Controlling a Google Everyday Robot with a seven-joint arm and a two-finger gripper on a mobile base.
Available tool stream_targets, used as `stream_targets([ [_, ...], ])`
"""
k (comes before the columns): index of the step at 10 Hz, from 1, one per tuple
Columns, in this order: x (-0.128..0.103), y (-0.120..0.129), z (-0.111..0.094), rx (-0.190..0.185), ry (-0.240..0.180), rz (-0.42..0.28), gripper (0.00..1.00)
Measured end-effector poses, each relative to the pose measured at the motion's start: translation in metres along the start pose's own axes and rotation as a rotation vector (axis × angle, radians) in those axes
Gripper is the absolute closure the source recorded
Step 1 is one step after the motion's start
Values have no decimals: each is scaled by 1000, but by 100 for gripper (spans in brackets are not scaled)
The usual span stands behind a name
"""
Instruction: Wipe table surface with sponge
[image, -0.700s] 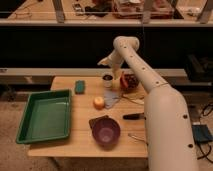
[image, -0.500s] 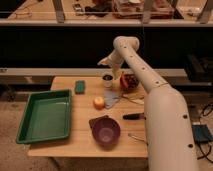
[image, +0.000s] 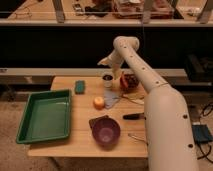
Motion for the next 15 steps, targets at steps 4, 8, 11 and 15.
stream_targets([
  [4,0,0,0,0,0,0,20],
  [8,0,0,0,0,0,0,20],
  [11,0,0,0,0,0,0,20],
  [15,-10,-15,-4,-21,0,-120,20],
])
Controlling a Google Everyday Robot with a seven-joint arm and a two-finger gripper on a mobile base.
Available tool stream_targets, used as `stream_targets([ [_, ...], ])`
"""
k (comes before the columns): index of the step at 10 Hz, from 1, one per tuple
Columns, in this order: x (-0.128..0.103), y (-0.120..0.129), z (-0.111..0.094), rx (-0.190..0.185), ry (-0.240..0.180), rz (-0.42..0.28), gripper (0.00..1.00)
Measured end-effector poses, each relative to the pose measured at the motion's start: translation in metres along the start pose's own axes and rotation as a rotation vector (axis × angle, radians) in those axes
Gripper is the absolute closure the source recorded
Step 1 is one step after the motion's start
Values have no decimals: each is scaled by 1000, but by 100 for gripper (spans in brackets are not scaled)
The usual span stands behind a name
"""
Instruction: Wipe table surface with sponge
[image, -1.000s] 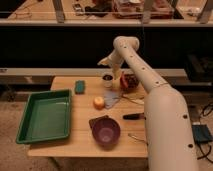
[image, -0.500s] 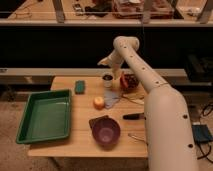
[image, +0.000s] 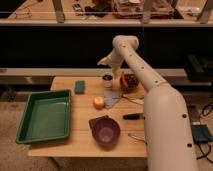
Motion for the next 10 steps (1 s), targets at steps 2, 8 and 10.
stream_targets([
  [2,-20,-27,2,0,-12,-142,20],
  [8,-101,-89,21,-22,17,-767,20],
  [10,-88,-88,45,-127,62,-788,20],
])
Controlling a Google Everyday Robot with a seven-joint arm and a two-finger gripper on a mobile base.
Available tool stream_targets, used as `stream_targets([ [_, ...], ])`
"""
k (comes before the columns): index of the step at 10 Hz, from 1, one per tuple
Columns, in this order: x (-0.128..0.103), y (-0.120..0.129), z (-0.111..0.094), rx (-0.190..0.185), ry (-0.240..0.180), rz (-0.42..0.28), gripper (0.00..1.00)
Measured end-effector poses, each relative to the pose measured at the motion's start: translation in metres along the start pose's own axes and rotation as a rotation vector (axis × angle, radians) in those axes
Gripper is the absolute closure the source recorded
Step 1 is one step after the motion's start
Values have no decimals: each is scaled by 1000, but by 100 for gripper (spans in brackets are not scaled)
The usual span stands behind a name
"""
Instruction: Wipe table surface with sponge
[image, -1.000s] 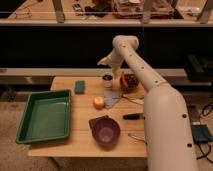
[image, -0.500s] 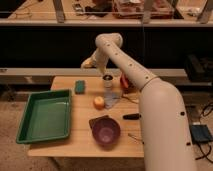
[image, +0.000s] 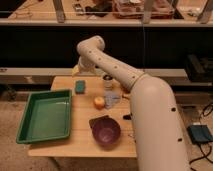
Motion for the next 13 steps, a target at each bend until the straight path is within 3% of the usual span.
stream_targets([
  [1,4,-1,7,-31,-4,9,20],
  [5,4,3,7,-38,-3,12,20],
  [8,2,-15,21,20,-1,-37,20],
  [10,2,-51,40,59,10,-52,20],
  [13,1,-65,72,62,16,-23,20],
])
